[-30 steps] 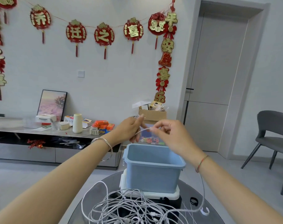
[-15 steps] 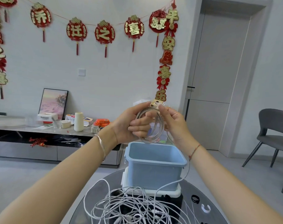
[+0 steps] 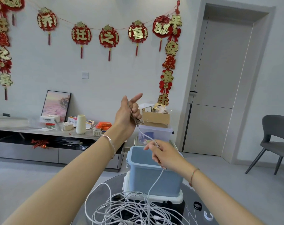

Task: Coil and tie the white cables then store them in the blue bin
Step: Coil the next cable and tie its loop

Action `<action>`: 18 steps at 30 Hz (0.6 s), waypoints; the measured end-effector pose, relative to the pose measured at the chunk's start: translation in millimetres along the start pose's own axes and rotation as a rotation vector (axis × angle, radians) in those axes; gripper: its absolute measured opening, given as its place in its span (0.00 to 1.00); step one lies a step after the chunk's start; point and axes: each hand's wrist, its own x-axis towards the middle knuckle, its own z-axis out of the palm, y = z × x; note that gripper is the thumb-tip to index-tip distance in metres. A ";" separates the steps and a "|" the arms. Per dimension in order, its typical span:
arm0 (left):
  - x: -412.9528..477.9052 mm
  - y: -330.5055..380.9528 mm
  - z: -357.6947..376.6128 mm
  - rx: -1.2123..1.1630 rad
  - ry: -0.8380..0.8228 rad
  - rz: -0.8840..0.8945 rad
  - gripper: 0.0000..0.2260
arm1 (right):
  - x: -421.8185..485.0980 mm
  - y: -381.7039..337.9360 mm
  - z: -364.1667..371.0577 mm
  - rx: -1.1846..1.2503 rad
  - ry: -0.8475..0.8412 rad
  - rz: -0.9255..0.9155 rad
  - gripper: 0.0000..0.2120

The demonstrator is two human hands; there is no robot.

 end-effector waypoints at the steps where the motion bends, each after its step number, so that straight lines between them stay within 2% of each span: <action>1: 2.2 -1.2 -1.3 0.048 0.027 0.023 0.22 | -1.9 -0.1 -0.5 0.021 0.007 -0.004 0.09; 6: 4.5 -6.9 -7.9 0.242 0.077 0.097 0.24 | -8.3 -4.0 -1.0 0.103 0.008 0.010 0.03; 11: 2.7 -13.9 -11.8 0.472 0.056 0.225 0.21 | -16.0 -13.4 -4.7 0.363 -0.005 0.033 0.07; 13: 2.9 -17.2 -13.4 0.669 0.019 0.295 0.19 | -17.7 -16.9 -6.0 0.237 0.020 -0.056 0.09; 15: 1.9 -20.2 -14.2 0.927 -0.037 0.323 0.20 | -17.8 -19.2 -7.7 -0.003 0.134 -0.183 0.08; 18: -2.0 -19.6 -16.1 1.250 -0.125 0.296 0.29 | -17.3 -22.8 -13.1 -0.167 0.321 -0.352 0.07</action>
